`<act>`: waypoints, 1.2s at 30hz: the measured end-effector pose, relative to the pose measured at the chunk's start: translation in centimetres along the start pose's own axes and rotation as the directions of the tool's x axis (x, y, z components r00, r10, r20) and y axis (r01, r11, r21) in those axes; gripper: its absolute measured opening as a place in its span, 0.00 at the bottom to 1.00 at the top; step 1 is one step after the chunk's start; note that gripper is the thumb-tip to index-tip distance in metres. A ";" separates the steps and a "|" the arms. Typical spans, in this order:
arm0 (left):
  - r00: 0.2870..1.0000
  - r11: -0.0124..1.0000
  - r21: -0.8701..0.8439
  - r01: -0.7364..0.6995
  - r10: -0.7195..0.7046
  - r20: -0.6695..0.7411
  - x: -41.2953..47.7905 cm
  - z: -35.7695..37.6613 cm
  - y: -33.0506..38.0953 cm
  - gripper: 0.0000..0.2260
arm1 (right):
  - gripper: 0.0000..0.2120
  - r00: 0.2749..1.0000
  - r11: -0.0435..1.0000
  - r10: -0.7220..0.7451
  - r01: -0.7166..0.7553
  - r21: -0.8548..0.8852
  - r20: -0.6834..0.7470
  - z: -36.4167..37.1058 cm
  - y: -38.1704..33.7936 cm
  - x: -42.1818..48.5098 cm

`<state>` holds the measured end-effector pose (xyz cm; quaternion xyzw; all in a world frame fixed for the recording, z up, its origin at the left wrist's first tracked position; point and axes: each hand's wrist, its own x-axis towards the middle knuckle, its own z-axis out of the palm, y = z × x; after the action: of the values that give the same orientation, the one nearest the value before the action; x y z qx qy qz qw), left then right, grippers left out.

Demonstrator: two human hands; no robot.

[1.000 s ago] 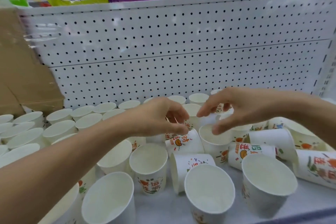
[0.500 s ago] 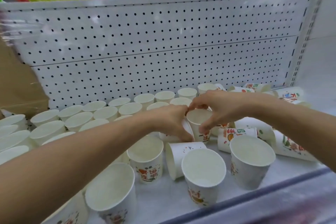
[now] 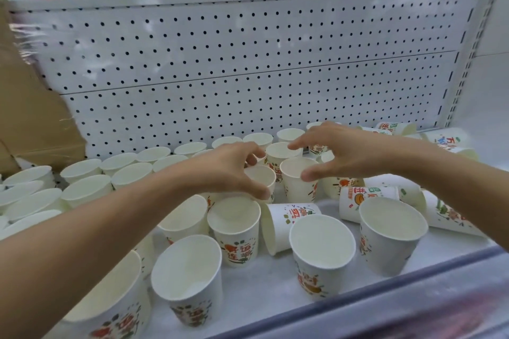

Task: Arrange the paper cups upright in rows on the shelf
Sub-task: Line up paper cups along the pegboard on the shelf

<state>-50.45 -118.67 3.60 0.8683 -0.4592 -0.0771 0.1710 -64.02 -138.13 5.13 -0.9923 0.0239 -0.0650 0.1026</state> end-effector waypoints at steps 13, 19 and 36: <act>0.983 0.963 0.226 -0.149 0.168 -0.067 -8.1 0.9 4.2 0.25 | 0.38 0.950 0.948 -0.313 0.313 -0.060 0.012 2.6 -4.3 -8.5; 0.984 0.838 0.539 -0.078 0.152 -0.095 -7.3 3.6 4.8 0.32 | 0.31 0.941 0.921 -0.336 0.319 -0.222 -0.043 2.9 -3.5 -8.1; 0.830 0.966 0.148 0.212 -0.098 -0.549 -8.9 1.5 9.3 0.27 | 0.30 0.949 0.956 -0.291 0.291 -0.019 -0.123 2.0 -2.5 -7.2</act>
<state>-63.04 -116.52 5.42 0.9022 -0.3261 0.2026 0.1967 -70.75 -134.88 2.84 -0.9790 -0.1164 -0.1409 0.0899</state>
